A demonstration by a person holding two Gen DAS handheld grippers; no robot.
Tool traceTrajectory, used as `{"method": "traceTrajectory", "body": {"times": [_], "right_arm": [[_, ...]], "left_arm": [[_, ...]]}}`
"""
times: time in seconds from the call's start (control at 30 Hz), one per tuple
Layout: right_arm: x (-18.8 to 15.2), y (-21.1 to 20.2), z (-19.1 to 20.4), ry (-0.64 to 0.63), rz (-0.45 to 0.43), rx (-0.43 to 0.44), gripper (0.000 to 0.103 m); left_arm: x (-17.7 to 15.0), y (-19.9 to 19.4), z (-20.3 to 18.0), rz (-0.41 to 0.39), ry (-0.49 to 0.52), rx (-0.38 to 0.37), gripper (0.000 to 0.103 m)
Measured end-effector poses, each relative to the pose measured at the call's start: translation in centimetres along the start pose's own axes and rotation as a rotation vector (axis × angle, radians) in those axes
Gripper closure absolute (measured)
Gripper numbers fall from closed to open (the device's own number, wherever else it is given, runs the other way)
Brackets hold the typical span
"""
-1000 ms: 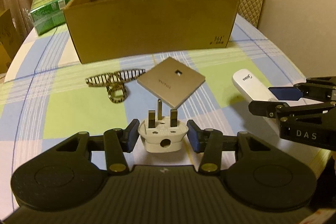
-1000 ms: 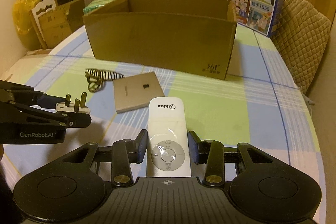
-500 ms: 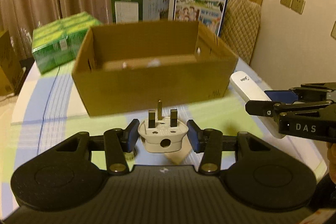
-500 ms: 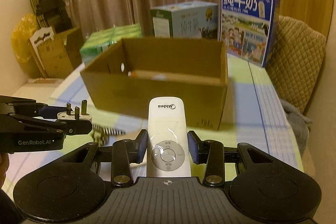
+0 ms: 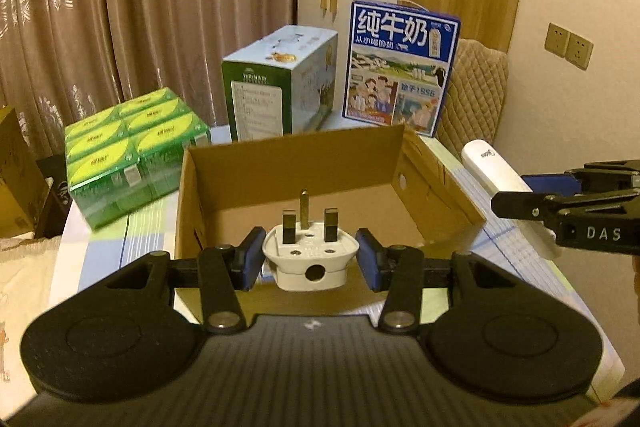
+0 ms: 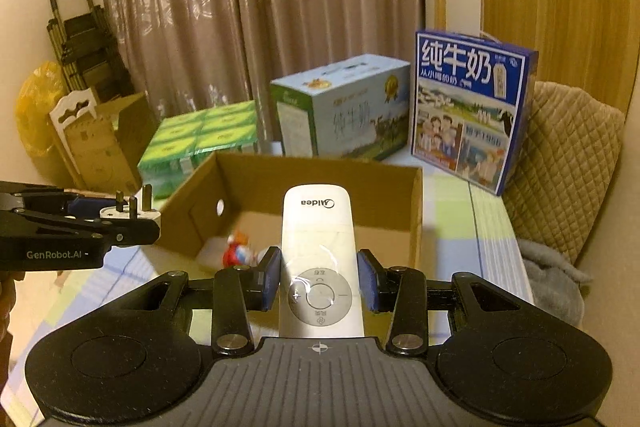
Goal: Organize rigid objects
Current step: 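Carry the plug and remote into the cardboard box and release the plug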
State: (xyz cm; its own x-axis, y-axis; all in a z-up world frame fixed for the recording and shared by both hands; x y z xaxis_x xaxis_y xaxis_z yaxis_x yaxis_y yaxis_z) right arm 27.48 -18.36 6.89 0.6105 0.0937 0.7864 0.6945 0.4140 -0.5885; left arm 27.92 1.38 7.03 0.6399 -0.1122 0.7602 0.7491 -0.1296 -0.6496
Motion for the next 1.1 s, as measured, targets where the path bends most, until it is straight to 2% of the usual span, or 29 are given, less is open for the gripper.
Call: {"method": "traceTrajectory", "body": {"times": [0.3,0.8,1.1], "right_arm": [[3.7,2.8,-1.2,0.012,-0.001,-0.016,0.065],[1.4,7.9,-3.4,0.067,0.097,-0.037,0.065],[1.5,9.8,-4.6,0.104,0.105,-0.062,0.065]], "left_arm": [[2.4,3.0,1.0,0.017,0.002,-0.003,0.06],[1.1,7.3,0.6,0.085,0.008,-0.014,0.06],[1.7,9.8,0.8,0.097,-0.026,-0.025,0.06]]}}
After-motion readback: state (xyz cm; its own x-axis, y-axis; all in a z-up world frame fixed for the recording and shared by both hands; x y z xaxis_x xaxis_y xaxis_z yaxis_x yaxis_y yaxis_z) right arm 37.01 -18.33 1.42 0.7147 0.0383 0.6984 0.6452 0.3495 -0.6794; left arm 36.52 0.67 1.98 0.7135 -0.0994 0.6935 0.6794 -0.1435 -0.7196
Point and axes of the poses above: each gripper's, at about its wrist camera, not at the fingertips, and y roughly the way its jaws point, z to its left, x to its top, the point moved 4 cm from there along y, roughly the way its jaws point, and after that the axes turned 3 degrees about x, right-handed, at the moved point
